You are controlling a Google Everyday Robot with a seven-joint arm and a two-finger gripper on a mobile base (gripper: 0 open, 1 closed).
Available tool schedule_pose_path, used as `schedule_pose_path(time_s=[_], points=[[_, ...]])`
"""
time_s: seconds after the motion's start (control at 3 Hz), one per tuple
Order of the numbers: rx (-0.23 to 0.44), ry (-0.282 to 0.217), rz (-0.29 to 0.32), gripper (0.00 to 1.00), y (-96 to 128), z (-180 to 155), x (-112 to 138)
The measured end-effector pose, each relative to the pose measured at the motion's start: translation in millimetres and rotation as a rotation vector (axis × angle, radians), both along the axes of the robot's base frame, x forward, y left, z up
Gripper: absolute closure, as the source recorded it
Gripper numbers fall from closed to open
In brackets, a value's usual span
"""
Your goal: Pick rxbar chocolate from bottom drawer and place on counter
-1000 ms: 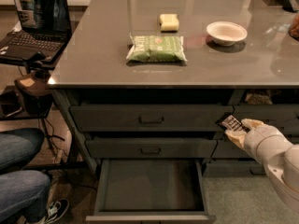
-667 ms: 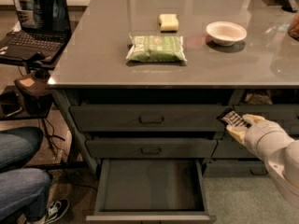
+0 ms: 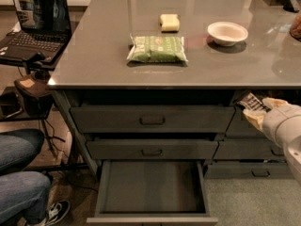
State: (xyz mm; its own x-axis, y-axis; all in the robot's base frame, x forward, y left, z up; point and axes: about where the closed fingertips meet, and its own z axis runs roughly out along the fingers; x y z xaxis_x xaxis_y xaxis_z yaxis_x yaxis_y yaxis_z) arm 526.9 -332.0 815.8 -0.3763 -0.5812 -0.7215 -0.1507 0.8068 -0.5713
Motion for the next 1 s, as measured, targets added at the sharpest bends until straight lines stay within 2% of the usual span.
schedule_pose_path(time_s=[0.33, 0.67, 1.0], points=[[-0.028, -0.039, 0.006, 1.0, 5.9, 31.1, 7.0], [-0.095, -0.177, -0.007, 1.0, 6.0, 136.3, 4.5], [-0.095, -0.177, -0.007, 1.0, 6.0, 136.3, 4.5]])
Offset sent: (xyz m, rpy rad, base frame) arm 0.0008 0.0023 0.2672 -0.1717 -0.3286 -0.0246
